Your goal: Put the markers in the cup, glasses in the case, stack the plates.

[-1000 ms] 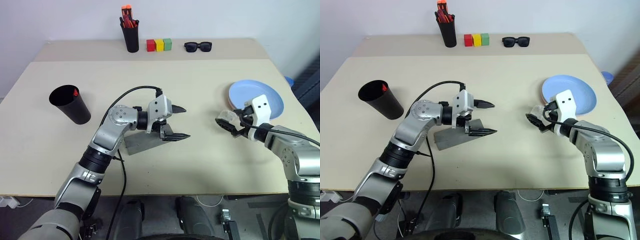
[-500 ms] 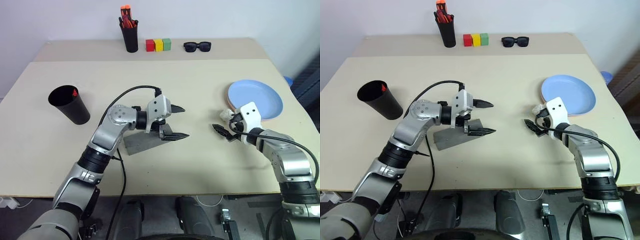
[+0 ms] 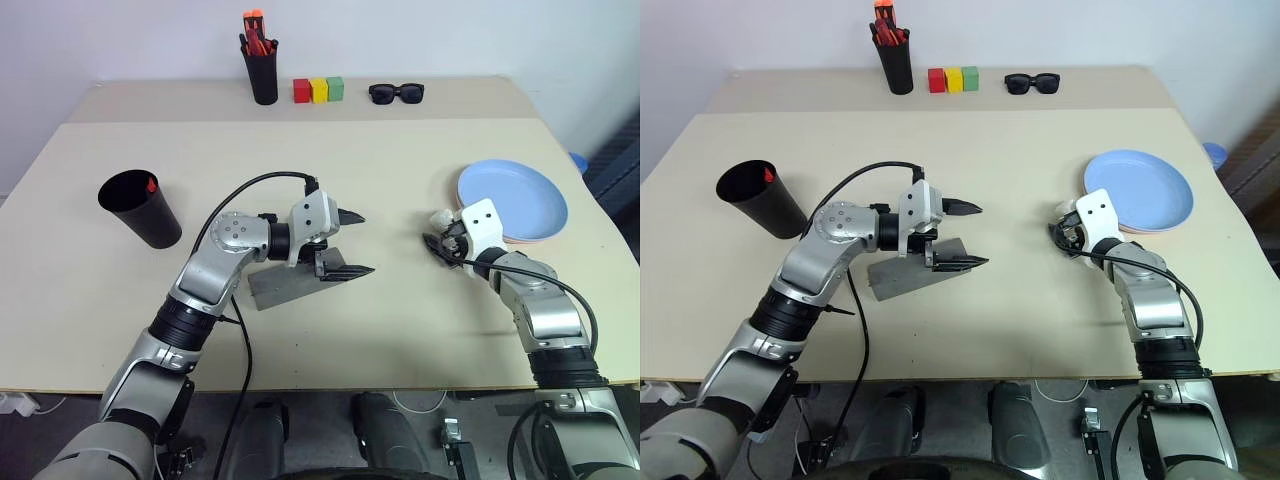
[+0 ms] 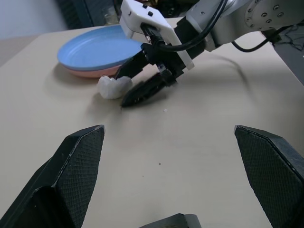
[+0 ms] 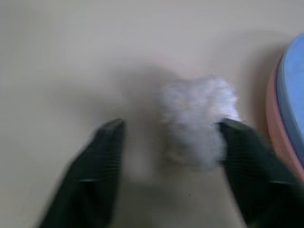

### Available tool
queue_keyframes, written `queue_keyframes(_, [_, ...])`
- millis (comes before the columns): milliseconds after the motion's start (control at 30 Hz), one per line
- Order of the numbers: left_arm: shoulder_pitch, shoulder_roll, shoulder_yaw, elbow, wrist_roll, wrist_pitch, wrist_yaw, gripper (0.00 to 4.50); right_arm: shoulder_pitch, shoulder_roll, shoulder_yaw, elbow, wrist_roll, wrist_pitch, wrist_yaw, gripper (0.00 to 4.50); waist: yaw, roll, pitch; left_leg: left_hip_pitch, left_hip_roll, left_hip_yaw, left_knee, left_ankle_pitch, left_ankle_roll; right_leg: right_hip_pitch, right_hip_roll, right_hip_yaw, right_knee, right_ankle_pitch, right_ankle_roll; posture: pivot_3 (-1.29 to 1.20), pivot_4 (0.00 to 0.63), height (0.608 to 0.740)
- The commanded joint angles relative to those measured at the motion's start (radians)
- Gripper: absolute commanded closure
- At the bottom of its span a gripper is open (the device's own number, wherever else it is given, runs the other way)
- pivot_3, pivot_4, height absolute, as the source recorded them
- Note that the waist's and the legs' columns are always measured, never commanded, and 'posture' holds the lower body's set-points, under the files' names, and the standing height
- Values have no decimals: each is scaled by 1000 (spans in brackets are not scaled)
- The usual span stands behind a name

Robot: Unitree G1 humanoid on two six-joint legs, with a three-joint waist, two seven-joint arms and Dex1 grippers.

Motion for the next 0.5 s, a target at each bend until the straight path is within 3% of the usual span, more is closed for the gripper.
queue_keyframes(33, [0,1,12,-34,-6,-9,7,0,-20,-2,-35,-11,-9,-27,-24,3955,0,0,0,0,0,0,0,0,0,0,0,0,0,0,0,0,150,740])
queue_keyframes(67, [-1,-1,11,-33,-5,-10,7,0,-19,-4,-37,-13,-12,-29,-30,4466,0,0,0,0,0,0,0,0,0,0,0,0,0,0,0,0,150,740])
queue_keyframes(500, [-12,-15,5,-10,-2,-25,1,0,-87,14,-172,8,42,-216,-96,4466,-1,0,0,0,0,0,0,0,0,0,0,0,0,0,0,0,150,740])
